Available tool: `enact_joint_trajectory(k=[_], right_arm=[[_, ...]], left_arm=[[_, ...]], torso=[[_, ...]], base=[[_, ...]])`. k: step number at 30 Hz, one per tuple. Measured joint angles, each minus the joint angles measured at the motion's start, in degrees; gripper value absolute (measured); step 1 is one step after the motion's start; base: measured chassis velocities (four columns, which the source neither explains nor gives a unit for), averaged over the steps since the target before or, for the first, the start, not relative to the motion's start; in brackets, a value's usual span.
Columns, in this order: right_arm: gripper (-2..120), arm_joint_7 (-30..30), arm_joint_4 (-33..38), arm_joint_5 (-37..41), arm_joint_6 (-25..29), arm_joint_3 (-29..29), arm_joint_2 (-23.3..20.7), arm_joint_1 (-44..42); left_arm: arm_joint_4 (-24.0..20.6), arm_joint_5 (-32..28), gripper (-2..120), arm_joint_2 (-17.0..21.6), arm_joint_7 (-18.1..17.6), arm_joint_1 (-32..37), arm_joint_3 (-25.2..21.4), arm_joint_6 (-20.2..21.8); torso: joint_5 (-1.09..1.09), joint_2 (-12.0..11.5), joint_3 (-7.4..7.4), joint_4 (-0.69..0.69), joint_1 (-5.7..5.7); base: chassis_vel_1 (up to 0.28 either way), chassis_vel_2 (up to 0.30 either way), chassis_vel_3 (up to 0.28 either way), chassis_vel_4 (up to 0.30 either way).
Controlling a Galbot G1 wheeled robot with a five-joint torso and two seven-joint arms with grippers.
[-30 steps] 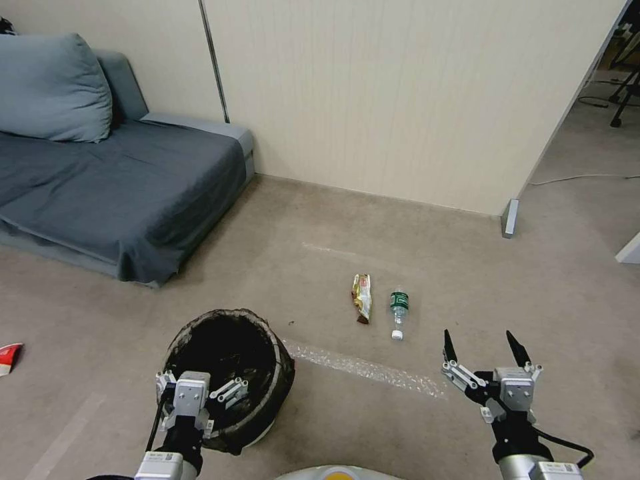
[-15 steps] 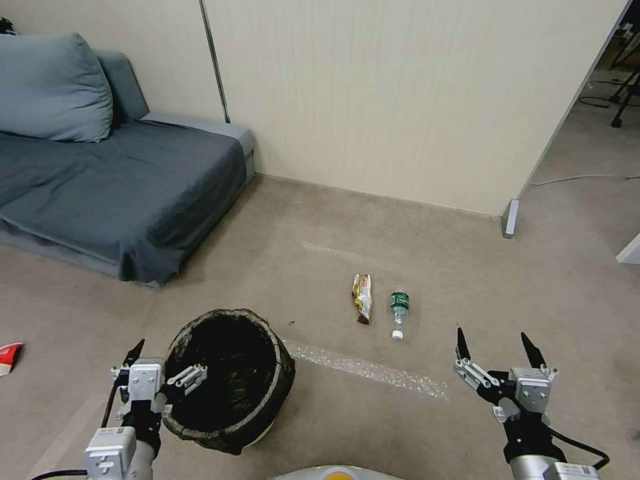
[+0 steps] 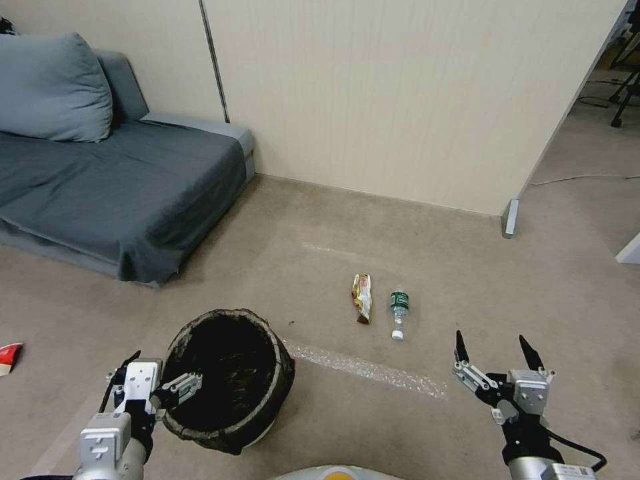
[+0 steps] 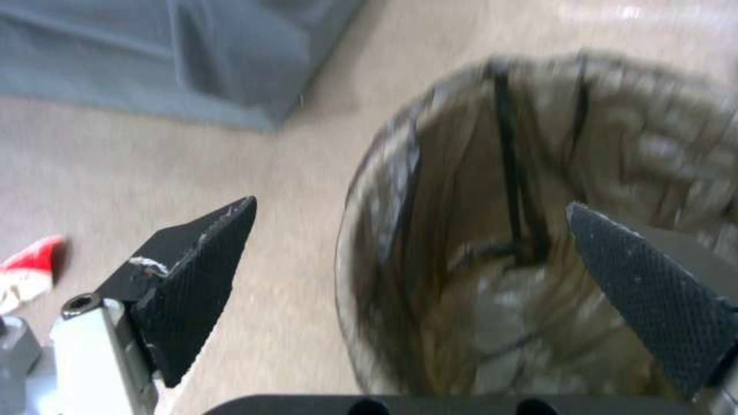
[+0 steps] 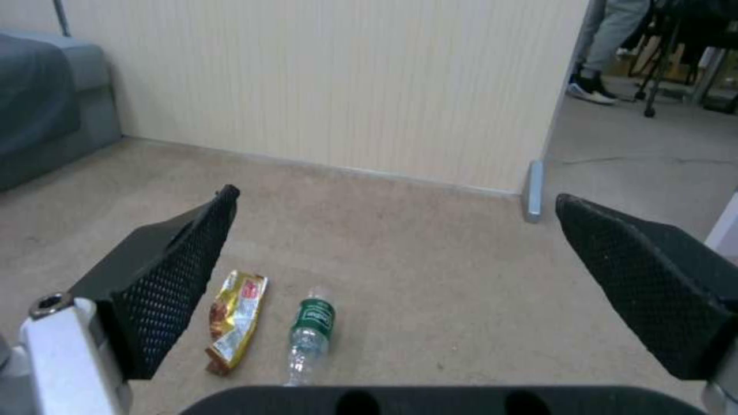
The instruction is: Pick up the trash bin, then pick up the garbage from the floor and place it into the trash bin.
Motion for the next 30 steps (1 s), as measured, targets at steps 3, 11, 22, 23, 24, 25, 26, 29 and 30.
enact_joint_trajectory(k=[3,11,22,23,24,25,26,29,30], right_arm=[[100,-0.02,-0.08,-0.03,0.22,-0.03,-0.01,-0.07],[100,-0.15,-0.56,-0.2,1.15,-0.25,-0.01,-0.15],[100,-0.46,-0.94,-0.81,2.0,-0.49,0.0,-0.19],[100,-0.46,-0.94,-0.81,2.0,-0.49,0.0,-0.19],[100,-0.46,-1.0,-0.89,2.1,-0.5,-0.01,-0.23],[100,-0.46,-1.03,-0.91,2.16,-0.51,0.0,-0.3],[100,-0.46,-1.06,-0.95,2.19,-0.54,0.0,-0.32],[100,-0.46,-1.08,-1.0,2.22,-0.63,-0.01,-0.36],[100,-0.46,-1.08,-1.0,2.22,-0.63,-0.01,-0.36]], left_arm=[[-0.02,0.0,100,0.0,0.5,-0.5,-0.52,3.33],[1.27,-0.46,100,0.09,1.56,-1.8,-1.67,7.31],[6.58,-1.73,100,0.55,2.07,-6.22,-2.24,9.31],[6.58,-1.73,100,0.55,2.07,-6.22,-2.24,9.31],[7.1,-1.82,100,0.7,2.04,-7.08,-2.1,9.7],[7.56,-1.98,100,0.84,1.97,-7.93,-1.87,10.24],[8.06,-2.2,100,0.97,1.79,-8.82,-1.58,10.72],[9.11,-3.02,100,1.16,1.05,-10.5,-1.12,11.45],[9.11,-3.02,100,1.16,1.05,-10.5,-1.12,11.45]], torso=[[0.0,0.0,0.0,0.0,0.0],[0.0,0.0,0.0,0.0,0.0],[-0.01,0.0,0.0,0.0,0.0],[-0.01,0.0,0.0,0.0,0.0],[0.01,0.0,0.0,0.0,0.0],[0.0,0.0,0.0,0.0,0.0],[0.0,0.0,0.0,-0.01,0.0],[0.0,0.0,0.0,0.0,0.0],[0.0,0.0,0.0,0.0,0.0]], base=[[0.0,0.0,0.0,0.0],[0.0,0.0,0.0,0.0],[0.0,0.0,0.0,0.0],[0.0,0.0,0.0,0.0],[0.0,0.0,0.0,0.0],[0.0,0.0,0.0,0.0],[0.0,0.0,0.0,0.0],[0.0,0.0,0.0,0.0],[0.0,0.0,0.0,0.0]])
